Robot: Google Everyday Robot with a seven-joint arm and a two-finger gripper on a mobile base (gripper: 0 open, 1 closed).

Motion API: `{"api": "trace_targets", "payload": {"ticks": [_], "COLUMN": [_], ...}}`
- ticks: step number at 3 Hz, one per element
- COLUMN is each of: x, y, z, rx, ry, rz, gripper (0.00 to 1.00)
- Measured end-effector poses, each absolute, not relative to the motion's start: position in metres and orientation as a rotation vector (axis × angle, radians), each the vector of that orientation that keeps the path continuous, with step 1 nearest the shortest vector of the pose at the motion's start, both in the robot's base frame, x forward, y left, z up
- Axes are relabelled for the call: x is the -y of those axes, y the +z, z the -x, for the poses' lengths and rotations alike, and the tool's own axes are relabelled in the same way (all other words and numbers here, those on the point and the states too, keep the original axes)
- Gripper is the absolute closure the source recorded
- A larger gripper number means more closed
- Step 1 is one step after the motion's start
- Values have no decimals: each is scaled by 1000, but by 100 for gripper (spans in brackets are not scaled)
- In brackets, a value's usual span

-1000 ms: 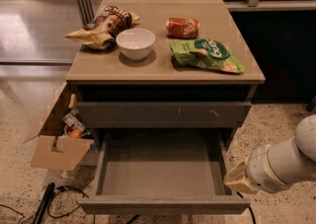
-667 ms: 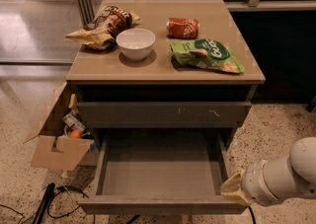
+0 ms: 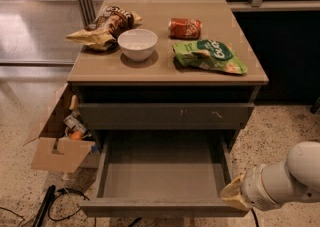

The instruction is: Close middle drawer

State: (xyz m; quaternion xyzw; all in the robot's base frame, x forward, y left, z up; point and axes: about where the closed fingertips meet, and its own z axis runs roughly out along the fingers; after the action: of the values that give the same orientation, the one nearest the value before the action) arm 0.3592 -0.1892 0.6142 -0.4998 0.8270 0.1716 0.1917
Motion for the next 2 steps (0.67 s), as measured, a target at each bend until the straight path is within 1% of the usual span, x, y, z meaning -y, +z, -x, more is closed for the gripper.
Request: {"api": "trace_targets", "payload": {"ticks": [2], "x": [166], "y": [539], "z": [-359], "rx": [-2401], "ry": [565], "rz": [1385], "gripper": [100]}}
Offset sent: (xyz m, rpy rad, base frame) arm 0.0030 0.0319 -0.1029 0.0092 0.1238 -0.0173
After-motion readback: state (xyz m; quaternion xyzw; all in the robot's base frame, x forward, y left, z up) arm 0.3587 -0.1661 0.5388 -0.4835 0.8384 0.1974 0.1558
